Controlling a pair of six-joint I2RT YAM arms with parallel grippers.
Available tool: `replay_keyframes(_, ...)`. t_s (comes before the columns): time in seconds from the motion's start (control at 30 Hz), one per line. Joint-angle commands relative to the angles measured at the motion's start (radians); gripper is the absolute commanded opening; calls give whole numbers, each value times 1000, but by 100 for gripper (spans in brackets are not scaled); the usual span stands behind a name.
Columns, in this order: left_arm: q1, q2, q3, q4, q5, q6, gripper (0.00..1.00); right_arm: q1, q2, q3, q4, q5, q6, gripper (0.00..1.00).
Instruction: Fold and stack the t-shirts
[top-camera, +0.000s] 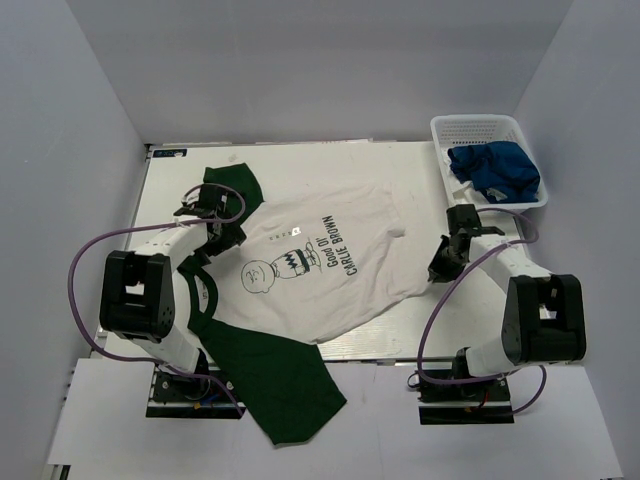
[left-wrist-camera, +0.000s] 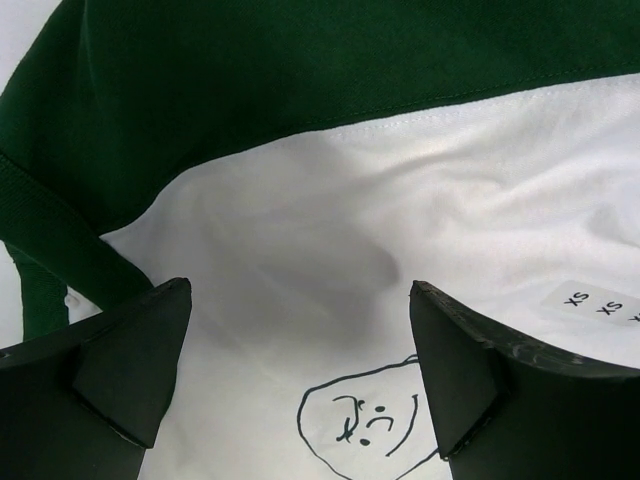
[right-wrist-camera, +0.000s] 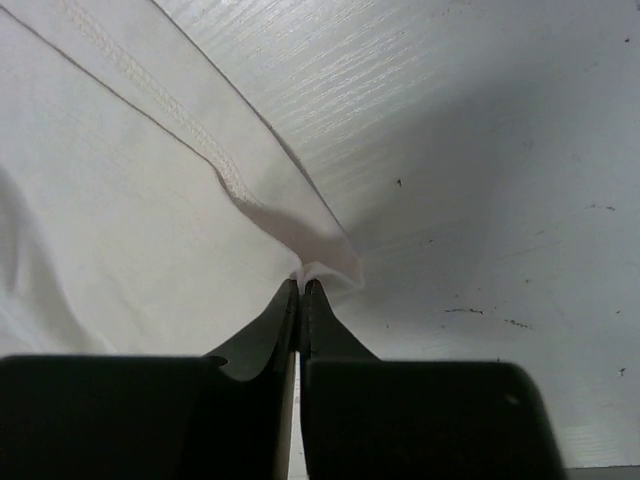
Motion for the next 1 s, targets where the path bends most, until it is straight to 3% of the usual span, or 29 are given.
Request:
replay_keyframes(0.0, -3, -37, -11, 48, 1, -13, 100, -4, -40, 66, 47, -92, -18, 0)
replay_keyframes(0.13, -3, -11, -11, 38, 1, -13, 100, 2, -32, 231, -47, -186, -46, 0)
replay_keyframes(0.17, -3, 4, -2, 23, 1, -13, 100, 2, -32, 385, -86, -189, -46, 0)
replay_keyframes(0.2, -3, 15, -2, 4, 1, -29, 100, -4, -57, 426, -201, -182, -49, 0)
replay_keyframes(0.27, -3, 15, -2, -19, 1, -40, 100, -6, -127, 450, -280, -122, -26, 0)
replay_keyframes(0.33, 10, 15, -12, -19, 1, -40, 100, -21, -237, 415, -347, -45, 24, 0)
replay_keyframes(0.43, 11, 15, -2, -45, -11, -40, 100, -47, -365, 188, -465, 22, 120, 0)
replay_keyframes(0.57, 11, 41, 44, -90, -54, -40, 100, -72, -460, -11, -525, 7, 210, 4)
replay_keyframes(0.67, 11, 74, 72, -114, -54, -40, 100, -73, -496, -69, -540, 54, 241, 21)
replay_keyframes(0.7, 11, 83, 81, -114, -54, -40, 100, -75, -493, -49, -536, 77, 239, 35)
replay_keyframes(0.8, 11, 83, 93, -96, -35, -31, 100, -75, -433, 46, -491, 145, 197, 59)
replay_keyframes(0.87, 11, 74, 104, -96, -34, -31, 100, -76, -395, 136, -431, 179, 131, 64)
replay_keyframes(0.97, 11, 74, 150, -108, -45, -19, 100, -72, -287, 196, -307, 104, 11, 78)
